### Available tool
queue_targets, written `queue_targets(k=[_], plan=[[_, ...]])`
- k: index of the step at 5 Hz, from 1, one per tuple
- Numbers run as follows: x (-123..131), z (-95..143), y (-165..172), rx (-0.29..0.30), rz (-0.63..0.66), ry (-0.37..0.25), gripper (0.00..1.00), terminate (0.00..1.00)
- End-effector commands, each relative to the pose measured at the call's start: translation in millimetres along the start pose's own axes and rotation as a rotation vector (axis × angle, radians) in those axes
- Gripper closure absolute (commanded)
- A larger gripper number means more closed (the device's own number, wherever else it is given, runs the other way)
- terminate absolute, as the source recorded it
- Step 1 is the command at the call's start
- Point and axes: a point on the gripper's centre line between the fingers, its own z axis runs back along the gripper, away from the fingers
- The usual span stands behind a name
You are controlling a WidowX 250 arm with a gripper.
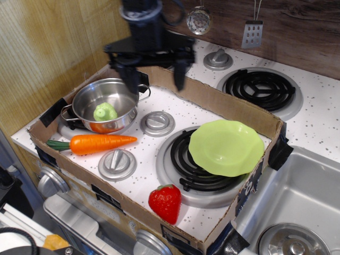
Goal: Take broccoli out of pan
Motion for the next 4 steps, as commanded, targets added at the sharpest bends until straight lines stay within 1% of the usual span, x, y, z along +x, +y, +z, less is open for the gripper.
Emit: queue_targets(k=[1,2,3,4], plan=[[21,4,36,0.102,0.047,0.083,0.00,0.00],[23,-9,48,0.097,0.044,0.072,0.00,0.00],[24,-17,57,0.100,0.059,0.078,0.00,0.00],[22,-28,69,0.087,0.079,0.072,0.00,0.00]])
